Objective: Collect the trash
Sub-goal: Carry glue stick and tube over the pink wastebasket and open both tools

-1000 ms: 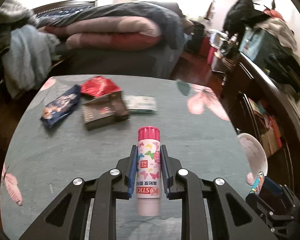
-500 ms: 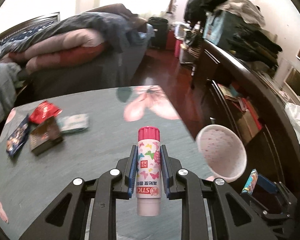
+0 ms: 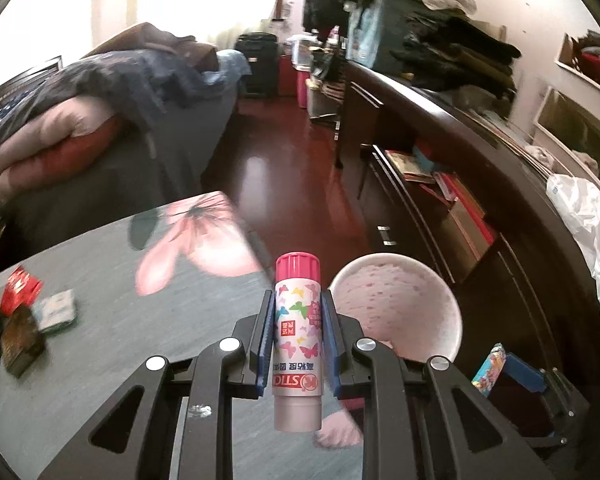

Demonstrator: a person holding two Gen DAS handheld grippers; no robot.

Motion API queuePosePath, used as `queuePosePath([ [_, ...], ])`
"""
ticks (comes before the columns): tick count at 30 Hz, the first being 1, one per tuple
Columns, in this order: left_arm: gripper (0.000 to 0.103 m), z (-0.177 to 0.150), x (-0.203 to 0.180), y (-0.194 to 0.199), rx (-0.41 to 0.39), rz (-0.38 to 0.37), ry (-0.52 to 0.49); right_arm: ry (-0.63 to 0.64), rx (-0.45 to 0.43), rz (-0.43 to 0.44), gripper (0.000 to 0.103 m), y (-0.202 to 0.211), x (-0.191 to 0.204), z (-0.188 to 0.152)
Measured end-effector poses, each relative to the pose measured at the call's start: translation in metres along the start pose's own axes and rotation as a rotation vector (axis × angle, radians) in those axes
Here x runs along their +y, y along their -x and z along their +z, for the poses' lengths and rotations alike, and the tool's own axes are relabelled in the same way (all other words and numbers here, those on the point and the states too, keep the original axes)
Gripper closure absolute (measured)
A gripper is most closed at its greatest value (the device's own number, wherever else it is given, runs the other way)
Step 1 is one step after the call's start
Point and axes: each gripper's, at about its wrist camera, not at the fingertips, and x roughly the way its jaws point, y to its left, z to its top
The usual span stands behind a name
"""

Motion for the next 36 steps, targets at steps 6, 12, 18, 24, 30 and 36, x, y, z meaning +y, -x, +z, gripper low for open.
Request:
queuePosePath([
  [6, 0.081, 0.01, -0.022, -0.021, 0.01, -0.018, -0.041, -0.018, -0.003, -0.053, 0.021, -0.011, -0.018, 0.001],
  [12, 0.081, 0.02, -0.043, -0.048, 0.038, -0.041, -0.076, -0.022, -0.016, -0.131, 0.021, -0.028, -0.034, 0.004],
  [18, 0.081, 0.026, -0.063, -0.077, 0.075, -0.075, -0.111, 0.002, -0.025, -0.198, 0.021, -0.056, -0.039, 0.012],
  [24, 0.081, 0.033, -0.079, -0.098, 0.091, -0.086, -0.137, 0.002, -0.04, -0.19, 0.02, -0.081, -0.046, 0.024],
  [30, 0.061, 0.045, -0.074, -0.096, 0.049, -0.094, -0.095, -0.002, -0.037, -0.181, 0.017, -0.097, -0.052, 0.025],
  [36, 0.046, 0.051, -0.061, -0.069, -0.036, -0.061, -0.093, -0.005, -0.038, -0.178, 0.014, -0.088, -0.049, 0.02],
])
